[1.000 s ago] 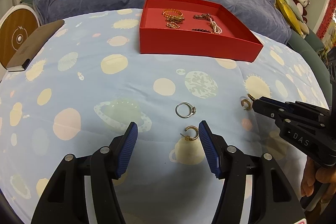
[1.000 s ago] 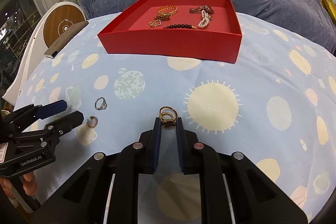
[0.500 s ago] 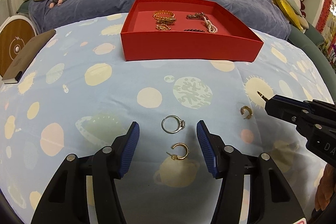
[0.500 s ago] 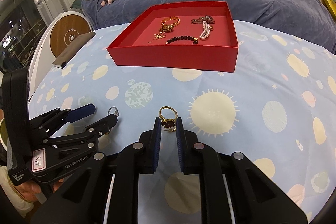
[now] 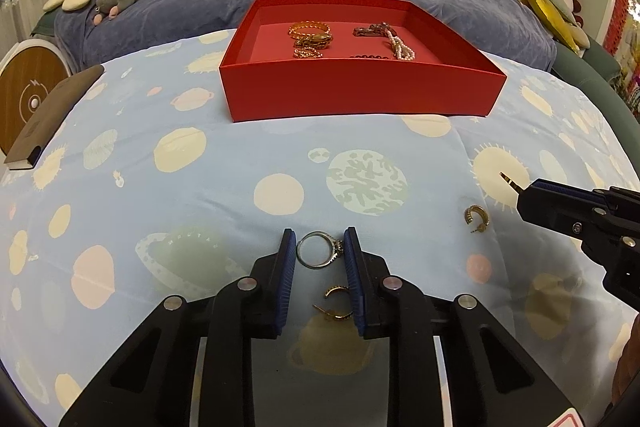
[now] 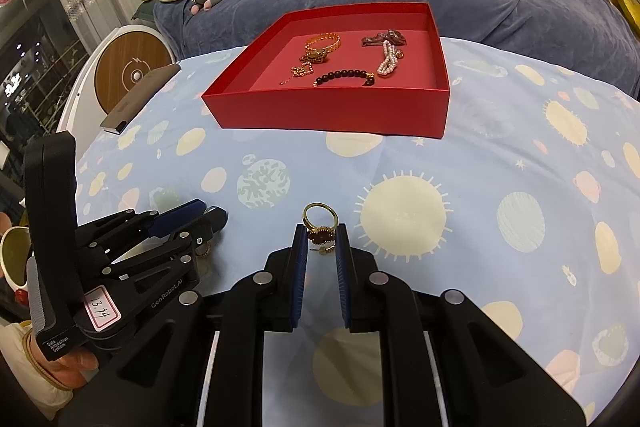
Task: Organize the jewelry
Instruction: 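Carry both rings into the red box and open both tools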
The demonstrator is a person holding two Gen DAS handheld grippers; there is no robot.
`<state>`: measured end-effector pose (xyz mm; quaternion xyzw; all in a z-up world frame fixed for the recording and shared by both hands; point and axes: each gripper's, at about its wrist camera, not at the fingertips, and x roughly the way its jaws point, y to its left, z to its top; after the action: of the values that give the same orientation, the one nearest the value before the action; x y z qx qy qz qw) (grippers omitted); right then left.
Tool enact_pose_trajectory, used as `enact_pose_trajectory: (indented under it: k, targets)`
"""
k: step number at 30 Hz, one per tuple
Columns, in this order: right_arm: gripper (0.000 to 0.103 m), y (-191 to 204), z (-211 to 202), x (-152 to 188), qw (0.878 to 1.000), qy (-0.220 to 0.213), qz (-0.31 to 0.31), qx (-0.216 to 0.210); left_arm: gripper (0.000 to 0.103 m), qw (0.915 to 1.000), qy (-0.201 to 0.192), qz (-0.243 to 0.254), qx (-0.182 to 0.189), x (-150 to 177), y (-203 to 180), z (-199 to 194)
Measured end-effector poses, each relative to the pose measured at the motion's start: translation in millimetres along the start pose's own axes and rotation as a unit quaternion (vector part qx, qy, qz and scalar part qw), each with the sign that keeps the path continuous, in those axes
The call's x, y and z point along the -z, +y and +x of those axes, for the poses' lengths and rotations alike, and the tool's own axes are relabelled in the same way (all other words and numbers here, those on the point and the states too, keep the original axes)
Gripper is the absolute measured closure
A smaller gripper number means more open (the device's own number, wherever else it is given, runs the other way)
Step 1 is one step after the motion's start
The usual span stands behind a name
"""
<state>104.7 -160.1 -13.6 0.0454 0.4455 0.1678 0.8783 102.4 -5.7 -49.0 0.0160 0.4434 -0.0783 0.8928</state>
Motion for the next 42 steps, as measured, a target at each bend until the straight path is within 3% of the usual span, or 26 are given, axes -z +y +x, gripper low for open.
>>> enact_pose_trajectory:
  k: [16,26,35,42]
  targets:
    - [0.089,-2.8,-17.6,-8.7,1.000,-0.024,0.005,-0.008,0.081,0.9988,-0.025,-0.030,0.029,-20.9,3.9,-25.0]
    - [0.089,-16.9,-37.8,-51.1,0.998,-0.060,0.010,-0.006,0.081,0.9963,-0.067,-0.043,0.033,-76.5,12.2,-48.8]
    - [0.089,-42.1,4.0,-110.8,0.998,-0.057,0.026,0.006,0.081,0.9968,-0.066,-0.036,0.027,-146.5,11.9,-10.2]
    - [0.089,-55.0,55.0,-129.1,0.999,-0.031,0.039,0.014,0.081,0.9984,-0.043,-0.035,0.009,-162.4,13.7,40.0]
